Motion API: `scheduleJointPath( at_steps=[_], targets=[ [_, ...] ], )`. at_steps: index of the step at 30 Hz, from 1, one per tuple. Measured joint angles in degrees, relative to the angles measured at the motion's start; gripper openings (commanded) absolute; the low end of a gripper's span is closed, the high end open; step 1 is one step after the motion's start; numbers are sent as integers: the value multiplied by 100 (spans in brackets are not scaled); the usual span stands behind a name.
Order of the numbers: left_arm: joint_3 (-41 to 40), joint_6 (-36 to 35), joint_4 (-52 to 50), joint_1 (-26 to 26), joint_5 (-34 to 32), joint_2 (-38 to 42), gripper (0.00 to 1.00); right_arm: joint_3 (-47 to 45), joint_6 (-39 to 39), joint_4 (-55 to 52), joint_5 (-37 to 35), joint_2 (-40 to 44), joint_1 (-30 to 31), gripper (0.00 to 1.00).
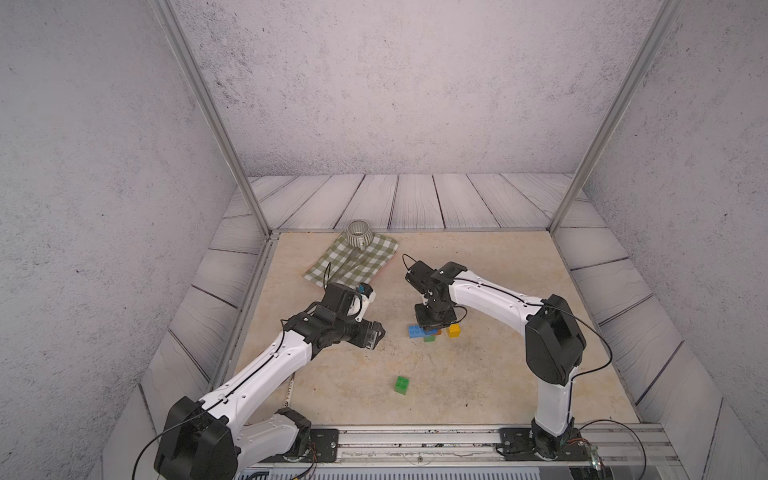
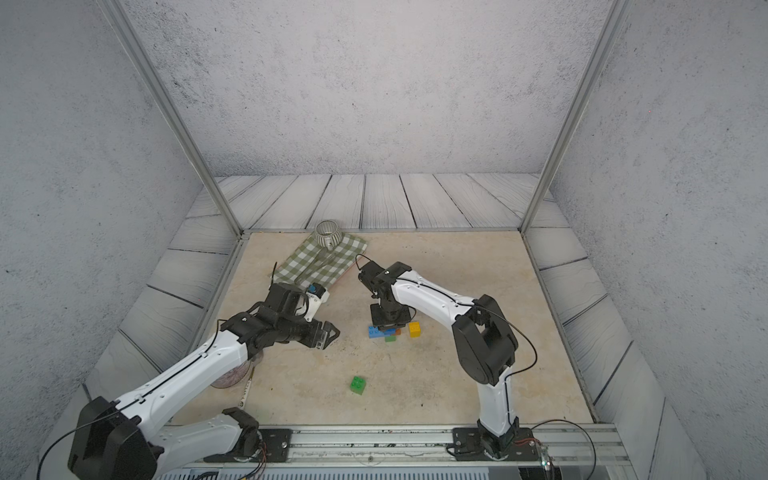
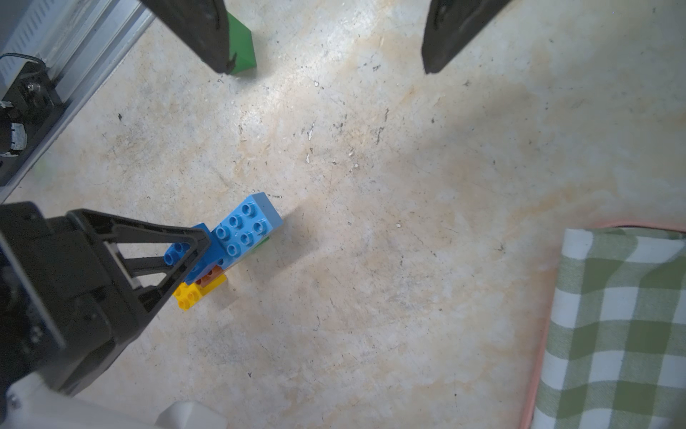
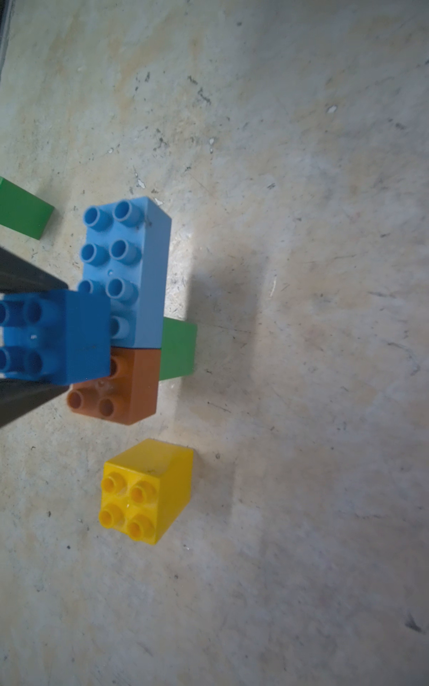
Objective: Assemble the number 4 with lego
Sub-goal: Assemble the lego brick with the lego brick.
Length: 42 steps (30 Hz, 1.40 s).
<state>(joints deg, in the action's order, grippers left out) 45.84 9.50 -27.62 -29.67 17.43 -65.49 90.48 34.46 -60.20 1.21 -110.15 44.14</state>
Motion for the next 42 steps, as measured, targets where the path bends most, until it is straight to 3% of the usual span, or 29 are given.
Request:
scheduleJointPath(
  at_steps=[23,42],
  targets=[
    [-2,-2,0,4,-4,0,83,232,-35,-120,-74,-254,-72,25],
    [-4,-2,2,4,-2,0,83,-116,151,227,-358,-105,144,23]
  ],
)
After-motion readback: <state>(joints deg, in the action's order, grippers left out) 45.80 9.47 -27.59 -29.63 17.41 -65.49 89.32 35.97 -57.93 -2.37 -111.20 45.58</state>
